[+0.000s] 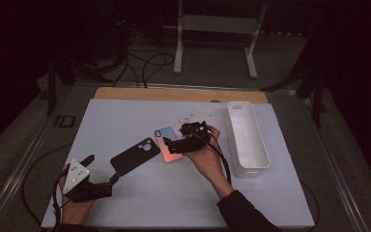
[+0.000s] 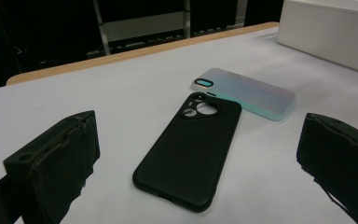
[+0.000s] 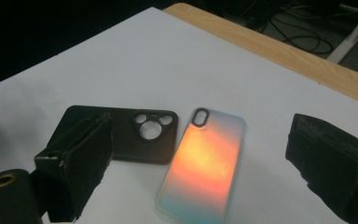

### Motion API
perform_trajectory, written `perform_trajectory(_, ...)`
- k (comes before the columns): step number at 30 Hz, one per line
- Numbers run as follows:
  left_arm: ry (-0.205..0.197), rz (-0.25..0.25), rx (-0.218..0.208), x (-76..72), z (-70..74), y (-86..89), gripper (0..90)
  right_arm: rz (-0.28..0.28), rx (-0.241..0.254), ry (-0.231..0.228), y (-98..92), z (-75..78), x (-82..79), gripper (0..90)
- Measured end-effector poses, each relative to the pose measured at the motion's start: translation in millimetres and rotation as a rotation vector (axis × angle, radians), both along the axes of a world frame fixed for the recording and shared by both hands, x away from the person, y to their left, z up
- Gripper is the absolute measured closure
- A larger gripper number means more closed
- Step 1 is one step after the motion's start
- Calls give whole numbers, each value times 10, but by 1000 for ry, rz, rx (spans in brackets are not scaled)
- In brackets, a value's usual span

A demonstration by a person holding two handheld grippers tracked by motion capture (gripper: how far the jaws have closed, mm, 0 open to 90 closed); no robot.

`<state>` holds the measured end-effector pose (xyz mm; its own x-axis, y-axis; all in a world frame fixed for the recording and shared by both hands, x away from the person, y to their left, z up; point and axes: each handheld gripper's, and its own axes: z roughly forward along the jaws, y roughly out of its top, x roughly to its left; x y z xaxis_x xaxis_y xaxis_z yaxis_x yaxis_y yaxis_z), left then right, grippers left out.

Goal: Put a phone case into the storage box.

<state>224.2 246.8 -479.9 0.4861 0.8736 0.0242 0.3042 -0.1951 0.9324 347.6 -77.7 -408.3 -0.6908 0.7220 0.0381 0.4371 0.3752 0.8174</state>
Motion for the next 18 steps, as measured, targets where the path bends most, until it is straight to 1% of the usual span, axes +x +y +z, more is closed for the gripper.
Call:
perform_trajectory(2,0,0,-1,-1,1,1,0,-1,-4,5,18,-13,11,74)
perform_trajectory(5,-1,2,-3,-1,1,5,0,-3,-23,26,87,-76,55,74)
perform_trajectory(9,0,1,-2,-1,1,4,0,-15,-29,56,138,-156,98,74)
perform_trajectory(17,0,2,-3,1,-1,5,0,-21,-50,79,215,-243,150,74)
perform_trajectory(18,1,2,-4,0,-1,5,0,-18,-64,87,244,-272,170,74)
